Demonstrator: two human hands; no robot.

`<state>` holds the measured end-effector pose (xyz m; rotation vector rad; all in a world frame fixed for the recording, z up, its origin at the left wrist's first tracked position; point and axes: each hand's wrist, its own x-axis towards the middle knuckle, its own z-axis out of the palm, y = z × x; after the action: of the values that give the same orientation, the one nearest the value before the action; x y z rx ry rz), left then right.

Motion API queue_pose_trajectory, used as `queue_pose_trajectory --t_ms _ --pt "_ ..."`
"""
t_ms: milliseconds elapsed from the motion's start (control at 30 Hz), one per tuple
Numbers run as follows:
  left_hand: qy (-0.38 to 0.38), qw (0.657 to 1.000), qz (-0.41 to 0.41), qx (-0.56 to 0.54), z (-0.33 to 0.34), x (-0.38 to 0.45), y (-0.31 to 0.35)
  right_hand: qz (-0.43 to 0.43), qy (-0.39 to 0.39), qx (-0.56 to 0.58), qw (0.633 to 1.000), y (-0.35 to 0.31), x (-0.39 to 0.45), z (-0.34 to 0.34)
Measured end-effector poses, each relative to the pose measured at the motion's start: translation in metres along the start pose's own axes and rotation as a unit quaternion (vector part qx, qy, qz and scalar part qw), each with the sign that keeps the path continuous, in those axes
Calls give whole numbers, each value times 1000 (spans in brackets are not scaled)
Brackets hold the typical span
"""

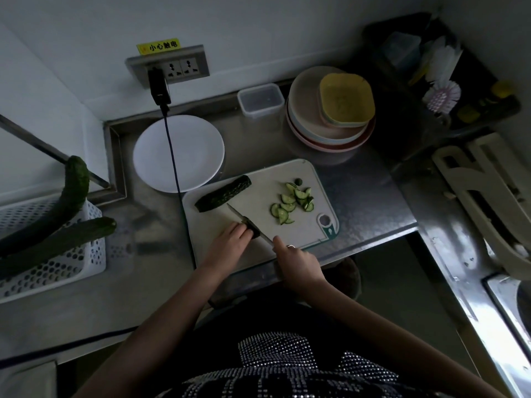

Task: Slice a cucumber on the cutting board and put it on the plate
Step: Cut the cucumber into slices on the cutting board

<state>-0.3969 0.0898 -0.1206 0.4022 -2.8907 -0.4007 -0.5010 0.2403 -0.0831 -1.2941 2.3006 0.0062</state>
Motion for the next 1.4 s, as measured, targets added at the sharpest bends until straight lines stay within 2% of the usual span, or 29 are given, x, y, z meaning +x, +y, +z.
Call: queue_pose_trajectory --t_ms 267,433,533,700,800,1000,1100,1200,1333,1400 --pt "-11 1000 -4 7 0 1 0 10 -18 -22 1000 1 2 -3" --pt "-7 1000 6 2 2 2 -2 93 37 31 994 19 5 -9" --pt "-1 1000 15 10 3 1 -2 85 58 55 993 23 2 -10" --pt "79 994 79 17 -9 10 14 43 78 -7 996 25 -3 -13" --pt "68 989 128 14 -17 21 21 46 80 -24 995 25 -5 -16" --pt "-27 993 117 -17 -22 40 13 47 104 -49 992 31 -8 -20" --pt "-142 988 56 -25 -30 61 22 37 90 -62 993 36 -9 -20" --pt "-262 965 8 -22 -40 86 32 33 85 -65 994 42 -11 -22" --pt "-408 911 -56 -22 -43 112 46 23 85 -62 994 45 -14 -21" --pt "-396 915 -58 -52 -38 117 45 22 94 -58 994 46 -12 -21"
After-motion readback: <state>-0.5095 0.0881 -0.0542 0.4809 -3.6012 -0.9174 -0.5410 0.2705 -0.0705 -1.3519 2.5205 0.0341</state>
